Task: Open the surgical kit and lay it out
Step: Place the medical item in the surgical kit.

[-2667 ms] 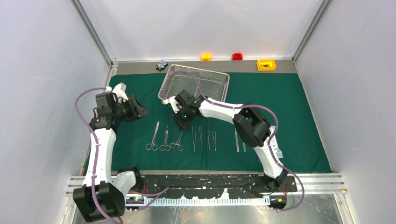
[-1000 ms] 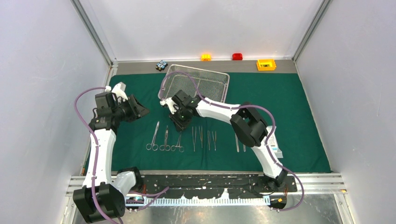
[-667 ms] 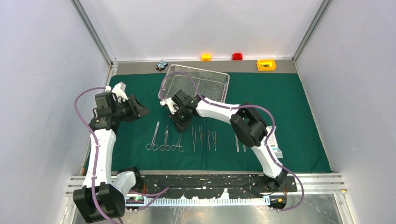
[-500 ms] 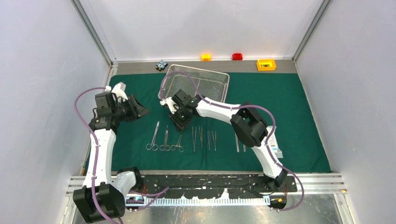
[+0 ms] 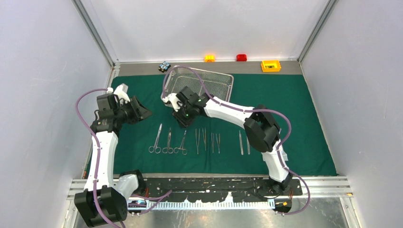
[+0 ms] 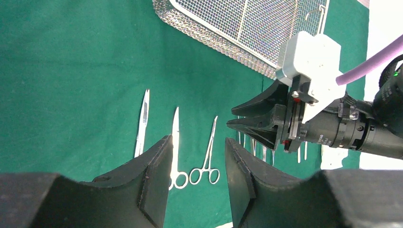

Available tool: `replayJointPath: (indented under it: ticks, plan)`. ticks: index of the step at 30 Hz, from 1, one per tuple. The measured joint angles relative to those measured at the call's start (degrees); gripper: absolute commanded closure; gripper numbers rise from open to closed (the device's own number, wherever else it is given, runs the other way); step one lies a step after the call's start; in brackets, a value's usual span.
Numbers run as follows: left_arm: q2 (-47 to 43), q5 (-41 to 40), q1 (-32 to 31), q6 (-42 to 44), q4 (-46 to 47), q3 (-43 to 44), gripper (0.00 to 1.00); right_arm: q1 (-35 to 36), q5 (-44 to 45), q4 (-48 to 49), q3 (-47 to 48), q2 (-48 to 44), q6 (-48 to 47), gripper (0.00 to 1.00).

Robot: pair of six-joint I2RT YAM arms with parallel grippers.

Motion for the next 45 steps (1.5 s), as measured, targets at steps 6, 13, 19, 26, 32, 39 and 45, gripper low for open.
replayJointPath:
  ticks: [6,13,19,26,32,39,45]
  plan:
    - [0.00,0.00,0.00,0.00,0.00,0.00,0.54,0.00,0.37,-0.48,-1.09,0.33,-0.46,0.75]
    - [0.00,0.00,0.00,0.00,0.02,0.00,0.54,0.00,0.63,-0.46,-1.09,2.51,-1.05,0.76]
    - [0.00,0.09,0.00,0.00,0.00,0.00,0.54,0.00,0.66,-0.66,-1.09,4.68,-1.27,0.76]
    - [0.00,0.11,0.00,0.00,0.00,0.00,0.54,0.00,0.66,-0.66,-1.09,5.03,-1.33,0.76]
    - [0.00,0.13,0.00,0.00,0.00,0.00,0.54,0.00,0.33,-0.59,-1.09,5.66,-1.33,0.77]
    - [0.00,0.11,0.00,0.00,0.00,0.00,0.54,0.00,-0.09,-0.59,-1.09,5.66,-1.31,0.80]
    - [0.00,0.13,0.00,0.02,0.00,0.00,0.54,0.00,-0.52,-0.59,-1.01,5.79,-1.20,0.83]
